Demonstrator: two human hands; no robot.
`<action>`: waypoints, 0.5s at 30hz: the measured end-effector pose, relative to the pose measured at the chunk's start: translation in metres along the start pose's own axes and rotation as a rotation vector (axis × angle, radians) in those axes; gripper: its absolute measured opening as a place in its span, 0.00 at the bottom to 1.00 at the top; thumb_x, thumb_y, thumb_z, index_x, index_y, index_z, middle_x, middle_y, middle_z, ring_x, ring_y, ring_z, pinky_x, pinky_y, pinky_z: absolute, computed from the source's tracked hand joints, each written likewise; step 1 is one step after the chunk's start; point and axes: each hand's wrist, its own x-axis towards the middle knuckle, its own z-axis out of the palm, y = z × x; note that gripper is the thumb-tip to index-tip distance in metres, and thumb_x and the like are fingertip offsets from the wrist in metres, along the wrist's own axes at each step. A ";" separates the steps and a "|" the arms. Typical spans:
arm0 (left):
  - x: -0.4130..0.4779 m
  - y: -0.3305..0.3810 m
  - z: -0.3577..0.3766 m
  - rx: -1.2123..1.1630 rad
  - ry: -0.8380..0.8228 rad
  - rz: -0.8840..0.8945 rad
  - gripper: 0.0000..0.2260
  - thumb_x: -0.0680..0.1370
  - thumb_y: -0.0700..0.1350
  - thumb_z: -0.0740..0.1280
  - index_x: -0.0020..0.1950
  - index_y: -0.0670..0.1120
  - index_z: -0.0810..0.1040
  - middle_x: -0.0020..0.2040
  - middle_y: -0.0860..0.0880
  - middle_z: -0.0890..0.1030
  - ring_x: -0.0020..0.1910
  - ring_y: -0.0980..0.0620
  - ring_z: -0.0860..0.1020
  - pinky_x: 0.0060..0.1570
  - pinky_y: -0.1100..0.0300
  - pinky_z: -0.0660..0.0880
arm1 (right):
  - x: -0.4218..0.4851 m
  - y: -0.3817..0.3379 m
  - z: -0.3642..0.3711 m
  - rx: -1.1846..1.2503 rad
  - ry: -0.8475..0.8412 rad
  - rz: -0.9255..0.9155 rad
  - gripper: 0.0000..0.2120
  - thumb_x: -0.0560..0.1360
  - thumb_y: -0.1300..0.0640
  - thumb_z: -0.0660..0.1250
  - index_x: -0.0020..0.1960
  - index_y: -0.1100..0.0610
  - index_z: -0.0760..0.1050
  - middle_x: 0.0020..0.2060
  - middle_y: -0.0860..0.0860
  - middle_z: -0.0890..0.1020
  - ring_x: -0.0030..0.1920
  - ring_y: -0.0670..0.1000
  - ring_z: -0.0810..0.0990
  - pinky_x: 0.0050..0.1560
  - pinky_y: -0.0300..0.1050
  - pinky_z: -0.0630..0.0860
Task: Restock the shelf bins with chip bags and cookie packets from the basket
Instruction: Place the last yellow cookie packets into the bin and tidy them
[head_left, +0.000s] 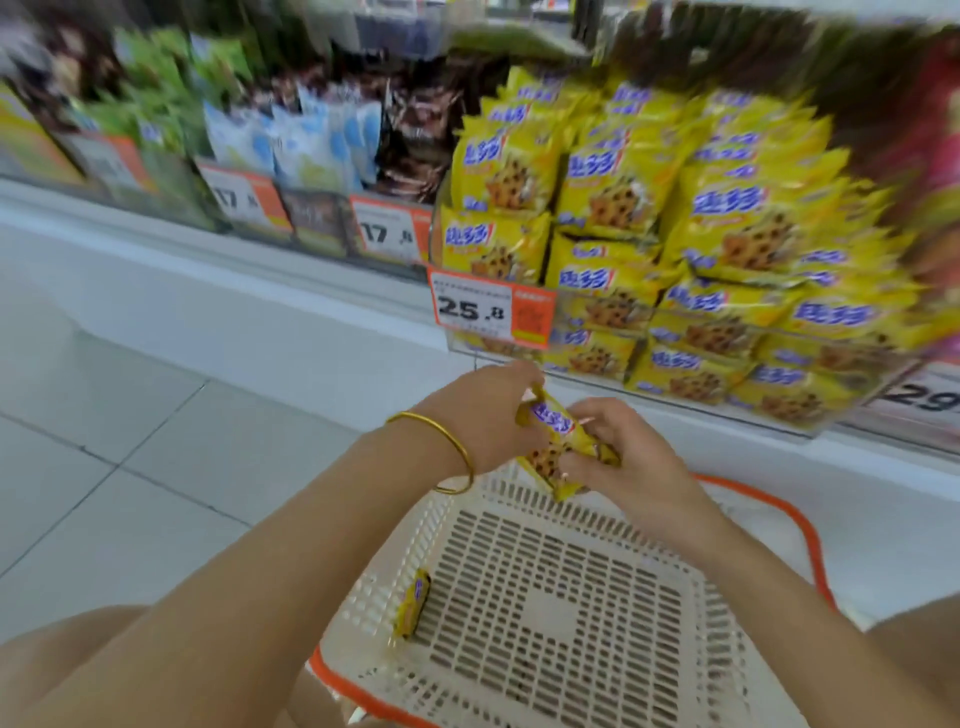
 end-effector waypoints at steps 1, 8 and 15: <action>-0.001 0.005 -0.006 -0.034 0.030 0.022 0.21 0.77 0.48 0.67 0.68 0.47 0.67 0.54 0.48 0.75 0.50 0.51 0.73 0.48 0.64 0.69 | -0.006 -0.011 -0.008 0.044 0.019 -0.017 0.13 0.75 0.61 0.68 0.55 0.48 0.69 0.49 0.50 0.81 0.43 0.48 0.81 0.41 0.44 0.79; -0.001 0.032 -0.056 -0.378 0.389 0.255 0.16 0.67 0.48 0.76 0.49 0.54 0.73 0.44 0.48 0.79 0.42 0.52 0.77 0.44 0.64 0.74 | -0.017 -0.085 -0.051 -0.192 0.324 -0.339 0.18 0.69 0.59 0.75 0.50 0.45 0.70 0.46 0.39 0.76 0.48 0.41 0.76 0.46 0.34 0.72; 0.023 0.034 -0.074 -0.396 0.865 0.267 0.12 0.76 0.39 0.67 0.60 0.43 0.76 0.44 0.57 0.75 0.43 0.61 0.74 0.44 0.75 0.70 | 0.034 -0.138 -0.076 -0.653 0.588 -0.542 0.18 0.72 0.55 0.71 0.61 0.50 0.74 0.52 0.46 0.73 0.51 0.41 0.68 0.49 0.33 0.63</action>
